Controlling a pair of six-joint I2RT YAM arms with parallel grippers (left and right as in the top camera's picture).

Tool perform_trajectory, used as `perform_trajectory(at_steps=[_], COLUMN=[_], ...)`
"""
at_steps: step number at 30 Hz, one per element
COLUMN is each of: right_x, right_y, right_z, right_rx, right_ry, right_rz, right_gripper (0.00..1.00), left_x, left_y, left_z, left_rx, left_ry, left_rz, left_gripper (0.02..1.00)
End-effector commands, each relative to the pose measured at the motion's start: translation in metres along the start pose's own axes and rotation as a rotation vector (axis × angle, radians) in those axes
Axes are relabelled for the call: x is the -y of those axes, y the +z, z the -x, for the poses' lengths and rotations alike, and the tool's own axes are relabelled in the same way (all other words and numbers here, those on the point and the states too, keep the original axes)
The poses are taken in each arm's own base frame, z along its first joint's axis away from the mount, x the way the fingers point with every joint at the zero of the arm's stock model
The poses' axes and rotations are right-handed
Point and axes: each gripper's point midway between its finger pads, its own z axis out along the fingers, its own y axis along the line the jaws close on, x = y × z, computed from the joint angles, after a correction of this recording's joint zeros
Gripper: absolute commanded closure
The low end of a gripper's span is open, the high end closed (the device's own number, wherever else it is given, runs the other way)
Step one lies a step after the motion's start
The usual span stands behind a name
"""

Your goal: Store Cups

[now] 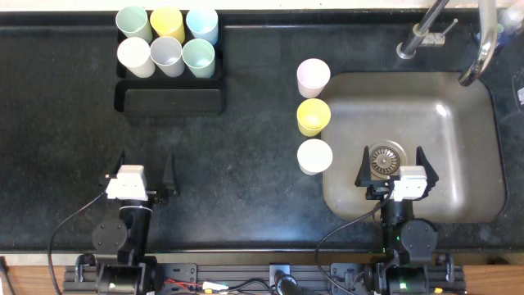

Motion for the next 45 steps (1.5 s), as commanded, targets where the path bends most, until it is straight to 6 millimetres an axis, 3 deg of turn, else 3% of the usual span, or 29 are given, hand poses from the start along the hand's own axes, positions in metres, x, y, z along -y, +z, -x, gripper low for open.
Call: perform_trajectory(at_steps=[1, 41, 45], right_x=[-0.0014, -0.0014, -0.0014], right_y=[0.0005, 0.0005, 0.0005], right_z=[-0.0037, -0.0037, -0.0037], right_rx=[-0.002, -0.002, -0.002], right_ry=[0.008, 0.008, 0.008], right_rz=[0.004, 0.004, 0.004], right_gripper=[0.003, 0.005, 0.005], left_x=[0.0023, 0.0022, 0.0013], left_y=[0.0005, 0.0005, 0.0031], left_z=[-0.0035, -0.004, -0.0106], left_rx=[-0.005, -0.007, -0.066], left_ry=[-0.011, -0.01, -0.011], left_rz=[-0.011, -0.011, -0.005], left_gripper=[0.02, 0.02, 0.02])
